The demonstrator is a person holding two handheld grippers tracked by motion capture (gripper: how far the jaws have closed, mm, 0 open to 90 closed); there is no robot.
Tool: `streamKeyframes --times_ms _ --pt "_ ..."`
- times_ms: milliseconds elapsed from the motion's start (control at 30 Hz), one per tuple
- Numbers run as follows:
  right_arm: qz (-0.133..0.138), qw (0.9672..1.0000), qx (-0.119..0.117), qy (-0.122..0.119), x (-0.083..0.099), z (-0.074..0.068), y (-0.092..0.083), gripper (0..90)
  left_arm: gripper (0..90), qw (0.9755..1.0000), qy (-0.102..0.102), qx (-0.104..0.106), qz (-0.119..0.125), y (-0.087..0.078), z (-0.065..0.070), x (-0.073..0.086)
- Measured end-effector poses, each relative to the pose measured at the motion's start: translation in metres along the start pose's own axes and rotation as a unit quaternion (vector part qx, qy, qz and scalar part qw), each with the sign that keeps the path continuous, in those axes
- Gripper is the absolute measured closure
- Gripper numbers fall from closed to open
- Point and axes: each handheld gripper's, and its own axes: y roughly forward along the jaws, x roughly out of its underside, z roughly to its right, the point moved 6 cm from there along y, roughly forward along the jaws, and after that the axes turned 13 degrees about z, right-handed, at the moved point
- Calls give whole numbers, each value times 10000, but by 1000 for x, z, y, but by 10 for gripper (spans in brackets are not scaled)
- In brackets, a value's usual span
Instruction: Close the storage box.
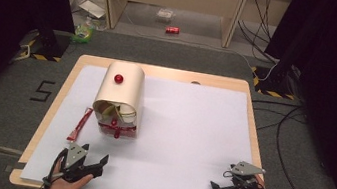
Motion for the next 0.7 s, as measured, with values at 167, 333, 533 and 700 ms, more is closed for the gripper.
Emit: streamKeyframes --times_ms 167,333,533,700 --pt "0 10000 0 -1 0 0 0 12 198 10000 13 48 -30 -2 4 3" --pt "1 10000 3 -4 0 0 0 13 198 9999 24 82 -67 -5 7 5" --pt "0 10000 2 -3 0 0 0 13 198 9999 49 116 -88 -8 10 9" --pt "0 10000 1 -1 0 0 0 12 192 9998 50 144 -117 -11 13 11"
